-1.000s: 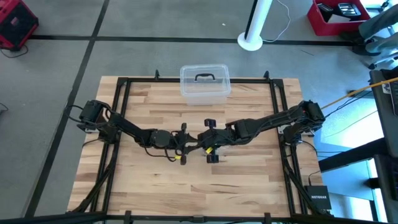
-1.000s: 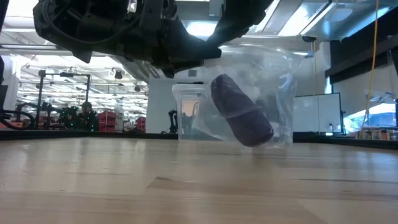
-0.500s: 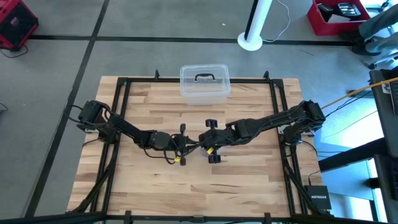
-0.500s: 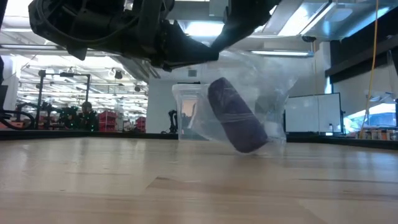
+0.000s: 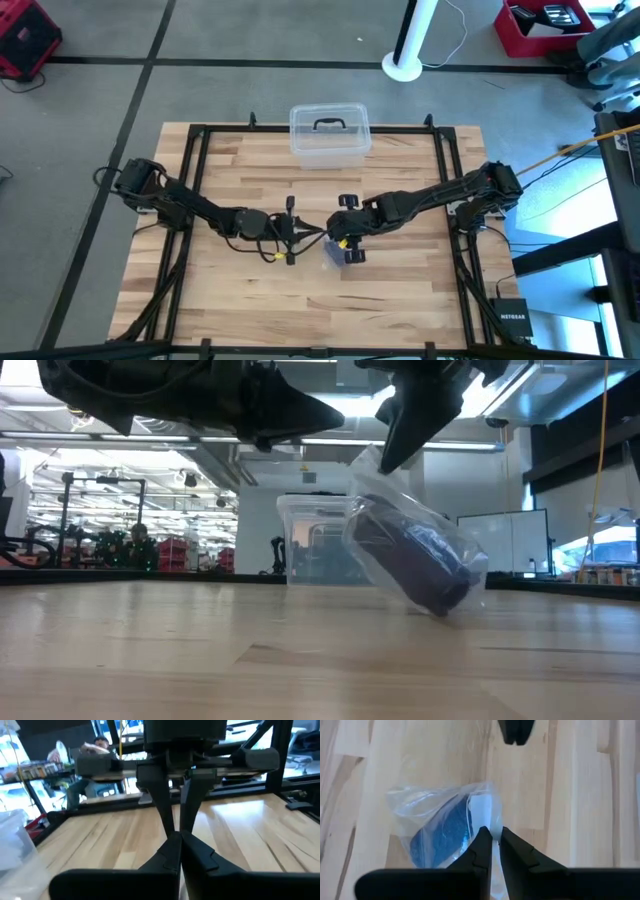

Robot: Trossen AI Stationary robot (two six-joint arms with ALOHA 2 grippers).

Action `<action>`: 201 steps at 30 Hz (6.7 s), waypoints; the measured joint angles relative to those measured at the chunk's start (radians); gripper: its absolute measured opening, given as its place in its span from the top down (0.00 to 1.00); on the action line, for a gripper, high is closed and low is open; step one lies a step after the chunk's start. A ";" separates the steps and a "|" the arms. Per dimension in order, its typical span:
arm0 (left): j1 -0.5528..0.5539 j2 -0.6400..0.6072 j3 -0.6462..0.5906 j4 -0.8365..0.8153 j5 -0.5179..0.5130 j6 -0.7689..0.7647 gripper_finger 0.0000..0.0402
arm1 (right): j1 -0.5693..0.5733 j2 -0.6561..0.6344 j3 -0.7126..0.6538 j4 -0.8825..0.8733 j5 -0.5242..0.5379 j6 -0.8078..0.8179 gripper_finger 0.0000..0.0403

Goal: Roll bandage
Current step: Close the transparent zip bag

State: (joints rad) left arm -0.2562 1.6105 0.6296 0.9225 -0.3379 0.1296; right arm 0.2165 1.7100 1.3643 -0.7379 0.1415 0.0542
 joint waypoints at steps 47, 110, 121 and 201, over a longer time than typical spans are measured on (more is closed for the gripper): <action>0.037 0.051 0.106 -0.169 -0.086 -0.052 1.00 | -0.002 -0.002 0.001 0.061 0.051 0.015 0.92; -0.050 0.089 0.206 -0.104 -0.215 -0.095 1.00 | 0.019 -0.208 -0.903 1.815 0.031 -0.235 0.67; -0.049 0.087 0.206 -0.067 -0.207 -0.100 1.00 | 0.019 -0.208 -0.902 1.804 0.031 -0.272 0.90; -0.049 0.080 0.219 -0.079 -0.136 -0.035 1.00 | 0.032 -0.046 -0.868 1.780 0.058 -0.283 0.98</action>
State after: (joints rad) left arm -0.3054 1.6909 0.8490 0.8433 -0.4742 0.0945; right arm 0.2485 1.6641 0.4965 1.0423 0.1997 -0.2288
